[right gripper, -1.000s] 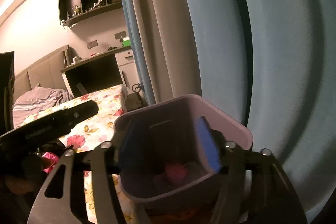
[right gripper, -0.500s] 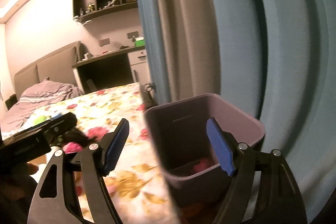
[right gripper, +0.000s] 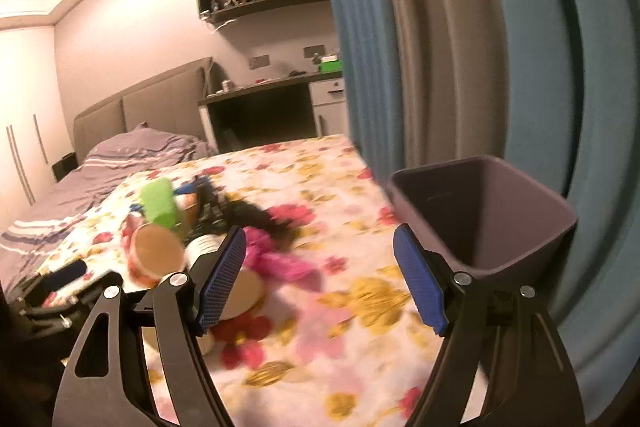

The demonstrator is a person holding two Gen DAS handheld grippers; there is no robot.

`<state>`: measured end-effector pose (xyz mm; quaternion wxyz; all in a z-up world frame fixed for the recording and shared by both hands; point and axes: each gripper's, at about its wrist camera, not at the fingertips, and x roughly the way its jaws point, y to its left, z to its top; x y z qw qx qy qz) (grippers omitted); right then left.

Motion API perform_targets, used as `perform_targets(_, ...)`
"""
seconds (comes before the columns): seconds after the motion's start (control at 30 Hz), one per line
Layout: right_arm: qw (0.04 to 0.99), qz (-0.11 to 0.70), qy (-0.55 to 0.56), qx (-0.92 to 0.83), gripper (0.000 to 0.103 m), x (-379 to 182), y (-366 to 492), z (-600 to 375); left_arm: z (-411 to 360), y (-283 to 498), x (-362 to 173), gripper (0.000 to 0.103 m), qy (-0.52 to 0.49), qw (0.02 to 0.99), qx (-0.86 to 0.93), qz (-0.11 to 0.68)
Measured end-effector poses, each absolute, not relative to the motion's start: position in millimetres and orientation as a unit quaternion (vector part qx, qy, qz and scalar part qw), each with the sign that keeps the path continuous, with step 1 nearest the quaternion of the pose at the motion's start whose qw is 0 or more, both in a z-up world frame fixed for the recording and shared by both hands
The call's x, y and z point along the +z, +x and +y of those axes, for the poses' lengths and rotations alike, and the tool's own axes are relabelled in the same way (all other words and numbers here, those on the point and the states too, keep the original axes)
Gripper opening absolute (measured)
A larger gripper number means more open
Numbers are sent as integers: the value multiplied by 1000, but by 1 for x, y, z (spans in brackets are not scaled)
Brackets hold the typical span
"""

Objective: Collect trash
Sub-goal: 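Move both tools back to the pile and grasp a grid-pattern cup with the left tool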

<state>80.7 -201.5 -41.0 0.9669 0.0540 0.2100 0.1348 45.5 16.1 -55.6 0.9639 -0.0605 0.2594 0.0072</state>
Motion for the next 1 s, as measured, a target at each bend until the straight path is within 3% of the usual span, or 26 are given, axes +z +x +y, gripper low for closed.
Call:
perform_targets(0.23, 961, 228, 41, 150, 74, -50, 71, -173, 11, 43, -76, 88, -54, 956, -18, 288)
perform_targets(0.53, 960, 235, 33, 151, 74, -55, 71, -166, 3, 66, -95, 54, -50, 941, -36, 332)
perform_targets(0.63, 956, 246, 36, 155, 74, -61, 76, -164, 0, 74, -101, 40, -48, 934, -42, 352)
perform_targets(0.7, 955, 250, 35, 157, 74, -64, 77, -162, 0, 76, -104, 25, -50, 930, -45, 361)
perform_targets(0.83, 953, 256, 33, 159, 74, -68, 79, -160, 6, 77, -106, 12, -56, 929, -43, 364)
perform_targets(0.87, 953, 256, 33, 159, 74, -68, 80, -160, 7, 77, -106, 4, -58, 929, -43, 364)
perform_targets(1.0, 953, 258, 36, 154, 73, -69, 86, -163, 10, 72, -103, 2, -61, 931, -48, 357)
